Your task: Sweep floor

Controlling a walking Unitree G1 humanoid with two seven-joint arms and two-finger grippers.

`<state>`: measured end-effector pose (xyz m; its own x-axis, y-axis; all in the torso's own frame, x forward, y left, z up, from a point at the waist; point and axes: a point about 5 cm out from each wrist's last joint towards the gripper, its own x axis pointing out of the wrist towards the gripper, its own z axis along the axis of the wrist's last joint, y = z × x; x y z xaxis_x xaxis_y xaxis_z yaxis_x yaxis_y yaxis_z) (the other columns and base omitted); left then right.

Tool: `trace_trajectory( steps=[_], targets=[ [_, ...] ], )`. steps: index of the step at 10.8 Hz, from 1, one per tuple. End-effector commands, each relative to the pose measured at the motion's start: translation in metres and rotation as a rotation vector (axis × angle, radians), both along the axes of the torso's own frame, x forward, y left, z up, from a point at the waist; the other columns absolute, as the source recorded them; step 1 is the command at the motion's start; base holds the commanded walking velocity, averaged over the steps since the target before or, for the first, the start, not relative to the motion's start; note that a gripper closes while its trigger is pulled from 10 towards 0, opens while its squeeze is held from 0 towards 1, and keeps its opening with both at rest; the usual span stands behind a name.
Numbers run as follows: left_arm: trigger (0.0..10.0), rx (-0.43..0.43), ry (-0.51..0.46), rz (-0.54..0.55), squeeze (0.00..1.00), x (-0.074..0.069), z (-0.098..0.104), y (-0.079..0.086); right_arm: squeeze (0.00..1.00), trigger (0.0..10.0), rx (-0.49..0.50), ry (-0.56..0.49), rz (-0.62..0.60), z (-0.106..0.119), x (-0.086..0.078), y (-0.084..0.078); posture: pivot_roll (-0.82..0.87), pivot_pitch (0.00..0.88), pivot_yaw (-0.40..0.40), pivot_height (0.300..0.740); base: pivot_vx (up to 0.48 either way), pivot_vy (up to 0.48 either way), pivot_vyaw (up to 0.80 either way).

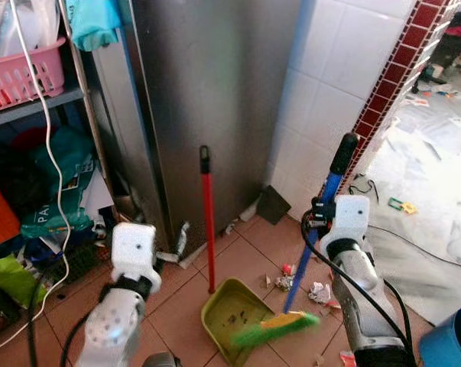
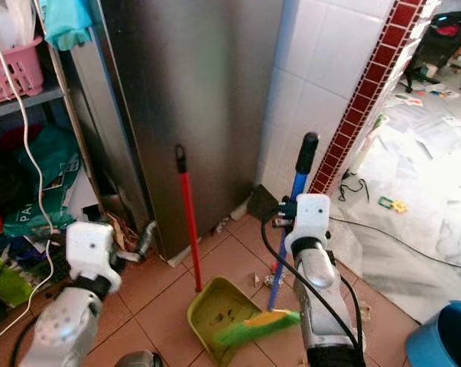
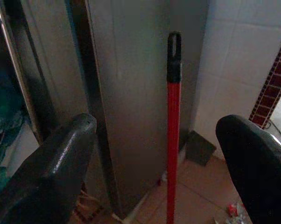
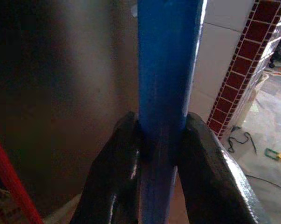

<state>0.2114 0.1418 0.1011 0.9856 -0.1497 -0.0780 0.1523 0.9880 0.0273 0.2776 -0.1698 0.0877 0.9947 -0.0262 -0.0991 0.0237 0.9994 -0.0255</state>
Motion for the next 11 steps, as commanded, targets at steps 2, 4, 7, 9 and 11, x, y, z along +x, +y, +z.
trace_trajectory(
  steps=[2,4,7,9,11],
  targets=[
    [10.0,0.001,0.012,-0.068,0.00,0.002,0.002,-0.003,0.00,0.0,-0.004,-0.033,-0.026,0.006,0.004,-0.008,-0.01,0.000,-0.028,0.740,0.000,0.000,0.00],
    [10.0,0.009,0.021,-0.087,0.00,0.005,0.001,-0.004,0.00,0.0,0.003,-0.020,-0.033,0.005,0.006,-0.009,-0.02,0.000,-0.030,0.740,0.000,0.000,0.00],
    [10.0,0.015,0.010,-0.067,0.00,0.010,0.004,-0.001,0.00,0.0,-0.002,-0.037,-0.017,0.008,0.013,-0.006,-0.01,0.000,-0.025,0.740,0.000,0.000,0.00],
    [10.0,0.023,0.006,-0.065,0.00,0.012,0.006,0.001,0.00,0.0,0.007,-0.046,-0.018,0.010,0.016,-0.004,-0.01,0.000,-0.016,0.740,0.000,0.000,0.00],
    [10.0,0.025,0.006,-0.068,0.00,0.013,0.006,0.001,0.00,0.0,0.010,-0.048,-0.022,0.010,0.017,-0.003,-0.01,0.000,-0.011,0.740,0.000,0.000,0.00]
  ],
)
